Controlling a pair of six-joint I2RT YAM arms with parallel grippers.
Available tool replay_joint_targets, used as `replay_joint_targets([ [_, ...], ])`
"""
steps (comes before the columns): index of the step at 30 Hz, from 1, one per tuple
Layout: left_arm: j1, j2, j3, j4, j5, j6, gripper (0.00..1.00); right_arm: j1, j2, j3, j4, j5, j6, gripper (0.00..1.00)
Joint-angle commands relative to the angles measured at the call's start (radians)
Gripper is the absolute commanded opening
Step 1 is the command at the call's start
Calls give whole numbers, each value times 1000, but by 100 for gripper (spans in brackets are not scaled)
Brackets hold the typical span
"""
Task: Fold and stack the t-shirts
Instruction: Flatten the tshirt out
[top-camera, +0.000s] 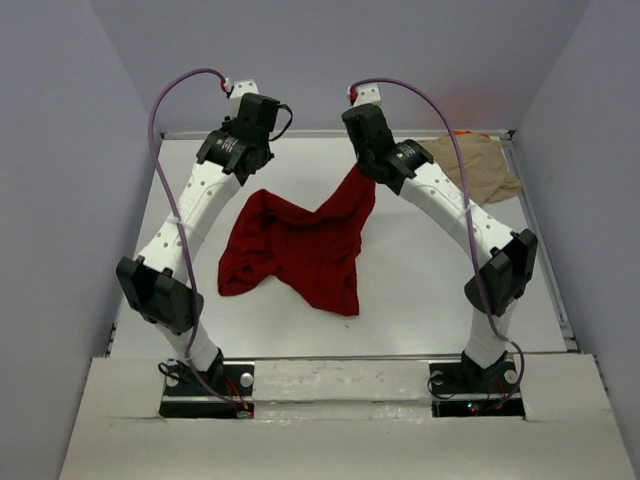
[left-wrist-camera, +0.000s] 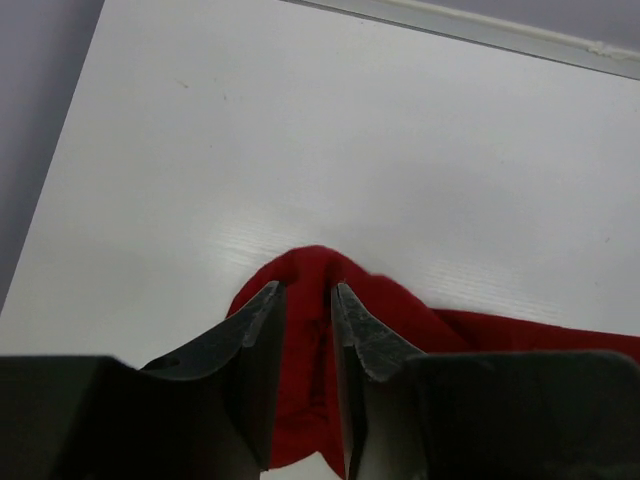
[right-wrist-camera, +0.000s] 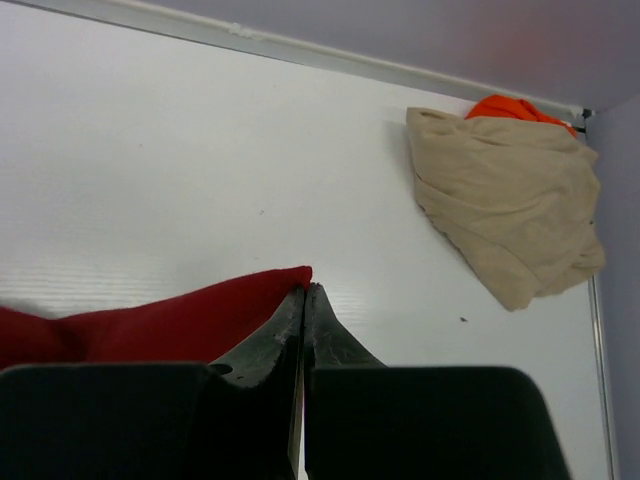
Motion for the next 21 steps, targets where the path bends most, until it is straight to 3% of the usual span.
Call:
replay_joint_targets([
  [1,65,118,142,32,133,57,36,-98,78,158,6,-162,-23,0],
  [3,82,169,175,37,150,59,31,-134,120,186,0,-191,-20,0],
  [4,97,222,210,26,176,56,16,-152,143,198,-3,-240,-17,0],
  [5,99,247,221,32,182,59,8,-167,186,203,-1,-255,-16,0],
  [8,120,379,308,14,187,70,3,-238,267,229,-1,-306,0,0],
  [13,150,437,339,11,196,65,0,-287,379,262,9,-412,-17,0],
  [17,162,439,309,29,224,67,11,-324,522,389,-41,-486,-22,0],
  [18,162,444,312,23,247,67,25,-324,550,416,-72,-507,-19,0],
  [21,150,416,284,5,270,76,52,-338,564,398,-61,-526,-6,51],
])
